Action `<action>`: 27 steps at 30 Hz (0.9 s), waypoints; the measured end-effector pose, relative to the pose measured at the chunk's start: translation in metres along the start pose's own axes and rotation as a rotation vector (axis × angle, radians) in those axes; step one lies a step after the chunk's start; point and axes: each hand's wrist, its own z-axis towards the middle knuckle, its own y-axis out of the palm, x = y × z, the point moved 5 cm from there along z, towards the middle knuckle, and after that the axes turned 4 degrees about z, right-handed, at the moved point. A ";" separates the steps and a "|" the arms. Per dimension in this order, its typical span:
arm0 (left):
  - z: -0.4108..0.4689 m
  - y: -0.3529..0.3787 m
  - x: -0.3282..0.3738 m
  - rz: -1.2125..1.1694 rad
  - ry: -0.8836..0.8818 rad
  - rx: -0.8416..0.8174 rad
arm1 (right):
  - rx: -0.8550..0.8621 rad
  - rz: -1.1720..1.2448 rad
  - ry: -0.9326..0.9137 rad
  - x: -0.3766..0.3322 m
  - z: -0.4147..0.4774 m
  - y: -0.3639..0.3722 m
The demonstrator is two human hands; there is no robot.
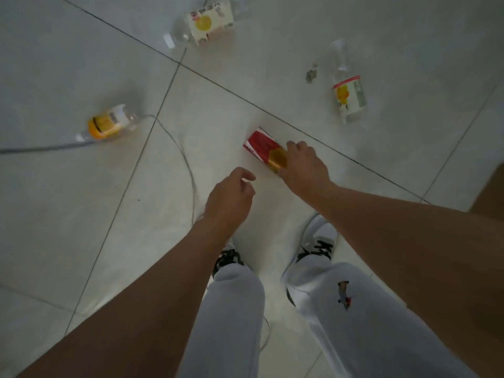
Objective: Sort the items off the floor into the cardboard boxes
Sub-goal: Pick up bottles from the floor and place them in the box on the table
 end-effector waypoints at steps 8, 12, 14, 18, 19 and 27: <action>0.026 0.033 -0.051 0.039 -0.054 -0.046 | 0.024 -0.012 0.031 0.001 0.042 0.056; 0.021 0.027 -0.043 0.069 -0.044 -0.057 | -0.004 0.101 0.046 0.003 0.034 0.053; 0.012 0.020 -0.029 0.079 -0.033 -0.066 | 0.017 0.189 0.075 0.008 0.021 0.035; -0.025 -0.006 0.026 0.117 0.006 -0.062 | 0.074 0.269 0.112 0.019 -0.029 -0.029; -0.039 -0.015 0.047 0.114 0.020 -0.063 | 0.088 0.276 0.113 0.022 -0.047 -0.051; -0.220 -0.101 0.281 0.172 0.196 -0.007 | 0.369 0.388 0.293 0.060 -0.258 -0.316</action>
